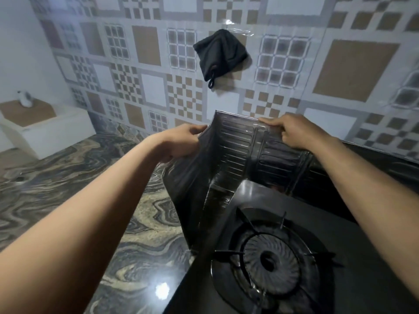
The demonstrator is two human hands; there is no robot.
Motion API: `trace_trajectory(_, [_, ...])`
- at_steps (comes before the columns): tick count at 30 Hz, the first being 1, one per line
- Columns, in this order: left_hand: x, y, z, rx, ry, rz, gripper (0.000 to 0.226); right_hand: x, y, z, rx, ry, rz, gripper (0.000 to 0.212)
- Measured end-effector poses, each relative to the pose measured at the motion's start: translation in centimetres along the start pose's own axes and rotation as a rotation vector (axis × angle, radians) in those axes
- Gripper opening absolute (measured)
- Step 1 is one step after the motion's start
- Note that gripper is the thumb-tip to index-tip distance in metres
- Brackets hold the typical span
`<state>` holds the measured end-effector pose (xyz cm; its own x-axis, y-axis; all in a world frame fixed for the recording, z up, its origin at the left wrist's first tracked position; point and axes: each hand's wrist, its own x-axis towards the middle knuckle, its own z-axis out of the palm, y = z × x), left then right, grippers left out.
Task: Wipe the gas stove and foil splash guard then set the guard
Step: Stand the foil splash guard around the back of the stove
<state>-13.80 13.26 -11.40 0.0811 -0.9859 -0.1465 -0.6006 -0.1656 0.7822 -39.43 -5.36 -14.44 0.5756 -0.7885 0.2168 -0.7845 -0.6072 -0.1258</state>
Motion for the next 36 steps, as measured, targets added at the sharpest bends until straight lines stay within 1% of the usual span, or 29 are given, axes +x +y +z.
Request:
trace_trajectory(2, [0.7, 0.1, 0.9, -0.006, -0.031, 0.025, 0.059, -0.6, 0.5, 0.3, -0.018, 0.009, 0.025, 0.080])
trace_trajectory(4, [1.5, 0.2, 1.6, 0.049, -0.048, 0.055, 0.059, -0.8, 0.4, 0.9, -0.008, 0.004, 0.032, 0.076])
trace_trajectory(7, [2.2, 0.2, 2.2, 0.080, -0.025, 0.069, 0.060, -0.6, -0.4, 1.9, -0.011, -0.015, -0.005, 0.077])
trace_trajectory(12, [2.3, 0.3, 2.2, 0.033, -0.017, 0.036, 0.062, -0.6, 0.0, 2.8, 0.003, 0.066, -0.051, 0.080])
trace_trajectory(13, [2.4, 0.5, 2.3, 0.062, -0.008, 0.036, 0.063, -0.8, 0.6, 2.9, 0.008, 0.080, -0.057, 0.077])
trace_trajectory(15, [2.6, 1.0, 2.9, 0.179, 0.027, 0.044, 0.069, -1.4, 1.7, 2.6, 0.058, 0.101, -0.021, 0.057])
trace_trajectory(16, [2.8, 1.2, 3.4, 0.232, 0.033, 0.052, 0.075, -1.8, 2.3, 2.3, 0.056, 0.104, -0.006, 0.052])
trace_trajectory(17, [2.9, 1.3, 3.9, 0.277, 0.028, 0.061, 0.082, -2.2, 2.8, 2.1, 0.042, 0.106, -0.004, 0.054])
trace_trajectory(19, [3.3, 1.6, 5.0, 0.393, 0.035, 0.092, 0.086, -3.2, 4.0, 1.6, -0.003, 0.106, -0.022, 0.070])
trace_trajectory(20, [3.4, 1.7, 5.4, 0.453, 0.049, 0.109, 0.084, -3.8, 4.6, 1.4, -0.001, 0.112, -0.019, 0.073])
trace_trajectory(22, [3.8, 1.9, 5.9, 0.514, 0.074, 0.131, 0.077, -4.8, 5.8, 0.9, 0.003, 0.127, -0.005, 0.073])
trace_trajectory(29, [4.5, 3.0, 7.2, 0.477, 0.106, 0.163, 0.058, -5.4, 7.4, 0.8, -0.016, 0.175, 0.003, 0.071])
trace_trajectory(31, [4.7, 3.1, 7.7, 0.484, 0.122, 0.156, 0.054, -5.7, 7.3, 1.0, -0.092, 0.215, -0.015, 0.072])
trace_trajectory(33, [4.9, 3.0, 8.0, 0.493, 0.130, 0.148, 0.052, -6.3, 7.3, 1.4, -0.253, 0.278, -0.060, 0.072])
trace_trajectory(36, [5.0, 2.8, 8.1, 0.498, 0.143, 0.130, 0.057, -7.9, 7.5, 2.0, -0.425, 0.344, -0.113, 0.070])
